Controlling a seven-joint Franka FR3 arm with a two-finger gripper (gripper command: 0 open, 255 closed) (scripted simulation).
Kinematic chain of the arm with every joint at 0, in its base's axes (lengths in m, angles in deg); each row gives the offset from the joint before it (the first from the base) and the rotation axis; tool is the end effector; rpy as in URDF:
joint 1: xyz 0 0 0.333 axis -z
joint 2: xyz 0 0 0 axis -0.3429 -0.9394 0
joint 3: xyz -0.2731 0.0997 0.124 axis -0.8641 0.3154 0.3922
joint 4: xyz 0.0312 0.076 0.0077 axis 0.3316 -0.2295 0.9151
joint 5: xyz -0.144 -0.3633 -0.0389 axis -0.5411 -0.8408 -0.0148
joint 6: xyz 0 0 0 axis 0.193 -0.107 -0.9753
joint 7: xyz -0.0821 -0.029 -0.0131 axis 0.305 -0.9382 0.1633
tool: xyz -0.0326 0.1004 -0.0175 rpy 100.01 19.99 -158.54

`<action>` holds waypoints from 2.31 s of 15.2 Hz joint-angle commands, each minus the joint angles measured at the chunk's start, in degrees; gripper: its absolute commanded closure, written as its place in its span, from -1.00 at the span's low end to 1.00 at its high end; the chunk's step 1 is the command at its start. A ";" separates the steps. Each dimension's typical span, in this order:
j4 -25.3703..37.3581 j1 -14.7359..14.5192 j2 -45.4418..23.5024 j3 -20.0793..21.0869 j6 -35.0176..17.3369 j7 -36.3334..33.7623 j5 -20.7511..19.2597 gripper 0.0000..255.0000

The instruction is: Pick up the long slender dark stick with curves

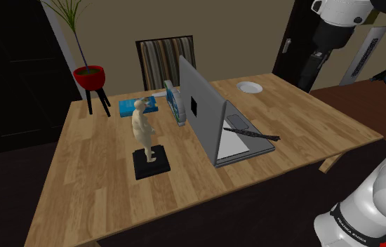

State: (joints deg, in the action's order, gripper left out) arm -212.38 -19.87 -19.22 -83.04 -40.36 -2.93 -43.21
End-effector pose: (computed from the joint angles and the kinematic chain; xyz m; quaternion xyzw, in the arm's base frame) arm 0.2978 -0.0050 0.6192 0.9933 0.0798 0.0466 0.0692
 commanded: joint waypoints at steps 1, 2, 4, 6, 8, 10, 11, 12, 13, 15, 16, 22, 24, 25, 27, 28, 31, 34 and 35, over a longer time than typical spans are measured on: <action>0.00 0.00 0.00 0.00 0.00 0.00 0.00 -1.00; -0.91 -0.04 -1.06 -0.56 -1.50 0.78 -0.37 -1.00; -2.54 -0.08 -3.40 -1.66 -4.52 2.33 -1.10 -1.00; -3.92 -0.10 -6.02 -2.73 -7.57 3.85 -1.83 -1.00; -5.03 -0.10 -8.91 -3.78 -10.65 5.34 -2.52 -1.00; -5.87 -0.09 -12.08 -4.80 -13.72 6.80 -3.20 -1.00; -6.19 -0.07 -13.75 -5.29 -15.25 7.53 -3.52 -1.00; -6.45 -0.06 -15.49 -5.77 -16.78 8.25 -3.82 -1.00; -6.63 -0.05 -17.29 -6.24 -18.30 8.96 -4.12 -1.00; -6.79 -0.01 -21.06 -7.13 -21.30 10.38 -4.66 -1.00; -6.77 0.01 -23.02 -7.55 -22.78 11.08 -4.91 -1.00; -5.20 0.14 -35.67 -9.72 -31.12 15.27 -5.91 -1.00; -4.15 0.23 -40.15 -10.25 -33.63 16.67 -6.05 -1.00; -3.53 0.30 -42.42 -10.47 -34.82 17.37 -6.09 -1.00; -2.10 0.46 -47.01 -10.81 -37.07 18.77 -6.10 -1.00; -1.29 0.58 -49.32 -10.93 -38.12 19.46 -6.08 -1.00; 1.49 1.00 -56.30 -11.11 -40.94 21.48 -5.98 -1.00; 2.98 1.33 -60.37 -11.06 -42.84 22.32 -5.94 -1.00; 2.92 1.36 -61.02 -11.05 -43.54 22.22 -5.95 -1.00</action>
State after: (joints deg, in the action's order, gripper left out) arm -209.71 -18.59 -79.28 -94.10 -83.24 19.19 -49.17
